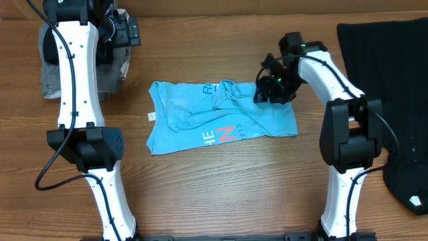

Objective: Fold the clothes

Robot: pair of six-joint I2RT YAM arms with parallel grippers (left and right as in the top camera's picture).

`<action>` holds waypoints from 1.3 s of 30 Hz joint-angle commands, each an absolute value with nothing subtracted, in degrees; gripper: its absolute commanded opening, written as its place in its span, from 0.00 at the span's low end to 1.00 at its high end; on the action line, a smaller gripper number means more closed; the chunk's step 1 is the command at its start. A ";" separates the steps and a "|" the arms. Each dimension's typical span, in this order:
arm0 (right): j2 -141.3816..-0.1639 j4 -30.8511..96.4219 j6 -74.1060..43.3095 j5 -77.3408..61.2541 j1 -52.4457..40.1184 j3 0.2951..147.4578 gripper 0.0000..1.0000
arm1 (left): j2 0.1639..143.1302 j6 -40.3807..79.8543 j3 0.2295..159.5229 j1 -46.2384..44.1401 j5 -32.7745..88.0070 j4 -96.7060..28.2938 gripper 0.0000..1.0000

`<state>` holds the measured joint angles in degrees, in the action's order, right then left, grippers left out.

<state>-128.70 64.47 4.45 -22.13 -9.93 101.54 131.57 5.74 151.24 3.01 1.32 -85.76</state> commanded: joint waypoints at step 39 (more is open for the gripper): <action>-128.05 63.48 0.01 -11.42 -13.54 106.94 0.41 | 130.21 5.10 151.61 2.98 1.50 -86.50 1.00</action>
